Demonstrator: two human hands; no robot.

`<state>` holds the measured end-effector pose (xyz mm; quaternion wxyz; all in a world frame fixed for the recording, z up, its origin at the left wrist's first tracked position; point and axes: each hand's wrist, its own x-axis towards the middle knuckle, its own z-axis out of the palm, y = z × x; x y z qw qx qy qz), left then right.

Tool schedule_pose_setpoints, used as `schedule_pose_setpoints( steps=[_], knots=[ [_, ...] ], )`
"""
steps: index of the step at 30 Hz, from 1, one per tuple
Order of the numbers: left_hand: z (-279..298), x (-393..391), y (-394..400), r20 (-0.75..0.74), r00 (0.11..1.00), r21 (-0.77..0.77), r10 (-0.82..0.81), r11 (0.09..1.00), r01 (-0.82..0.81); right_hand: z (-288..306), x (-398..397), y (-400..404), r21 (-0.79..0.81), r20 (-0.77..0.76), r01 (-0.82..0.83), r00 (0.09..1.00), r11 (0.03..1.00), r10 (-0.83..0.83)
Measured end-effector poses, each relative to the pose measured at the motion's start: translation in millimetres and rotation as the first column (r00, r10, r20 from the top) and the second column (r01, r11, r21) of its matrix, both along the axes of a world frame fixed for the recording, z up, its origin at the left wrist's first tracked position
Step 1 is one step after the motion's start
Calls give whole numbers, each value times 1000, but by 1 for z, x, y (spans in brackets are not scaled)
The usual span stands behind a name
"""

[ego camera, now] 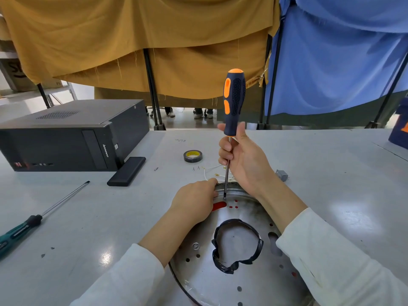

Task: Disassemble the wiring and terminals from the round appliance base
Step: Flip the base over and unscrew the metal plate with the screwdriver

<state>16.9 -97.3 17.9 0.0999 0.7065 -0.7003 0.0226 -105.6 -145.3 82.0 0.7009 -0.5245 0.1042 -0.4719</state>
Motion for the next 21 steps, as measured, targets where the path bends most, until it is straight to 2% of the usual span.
schedule_pose_setpoints(
  steps=[4,9,13,16,21],
  knots=[
    [0,0,0,-1,1000,2,2,1000,-2,0,-1,0,-30,7,58,998,998,-58],
    [0,0,1,1,1000,3,-9,1000,9,-1,-2,-3,-33,-21,15,1000,999,-16],
    [-1,0,0,-1,1000,-5,0,1000,0,-1,-1,-2,-1,12,12,1000,1000,-12],
    [0,0,0,3,1000,2,1,1000,-1,-1,-1,-1,-14,5,84,996,996,-84],
    [1,-1,0,14,1000,2,0,1000,0,1,0,-1,-11,11,24,1000,1000,-24]
  ],
)
